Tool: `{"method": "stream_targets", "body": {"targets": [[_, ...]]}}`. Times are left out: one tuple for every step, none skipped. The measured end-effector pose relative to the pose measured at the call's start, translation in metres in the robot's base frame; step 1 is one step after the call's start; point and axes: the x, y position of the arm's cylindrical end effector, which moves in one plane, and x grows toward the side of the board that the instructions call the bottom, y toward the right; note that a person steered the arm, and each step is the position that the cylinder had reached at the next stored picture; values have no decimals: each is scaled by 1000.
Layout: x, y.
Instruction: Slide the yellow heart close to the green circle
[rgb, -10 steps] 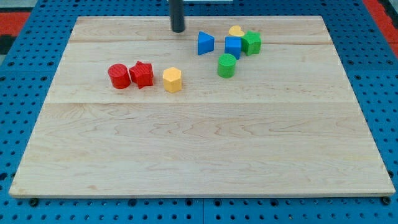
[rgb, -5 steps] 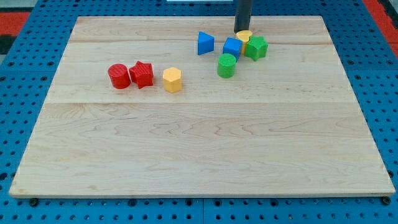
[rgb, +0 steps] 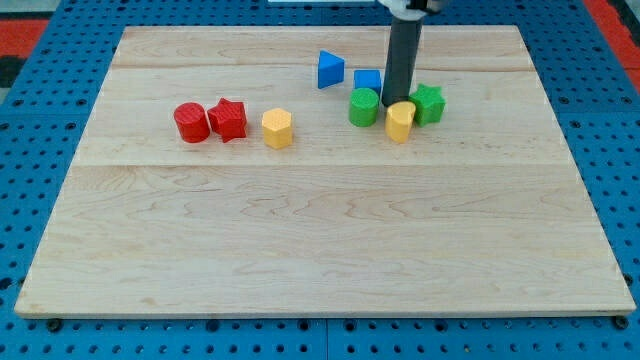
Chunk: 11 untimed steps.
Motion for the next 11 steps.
{"method": "stream_targets", "body": {"targets": [[17, 0], [19, 0], [22, 18], [42, 43], [59, 57], [65, 57], [72, 51], [72, 28], [88, 21], [119, 21], [142, 18]]}}
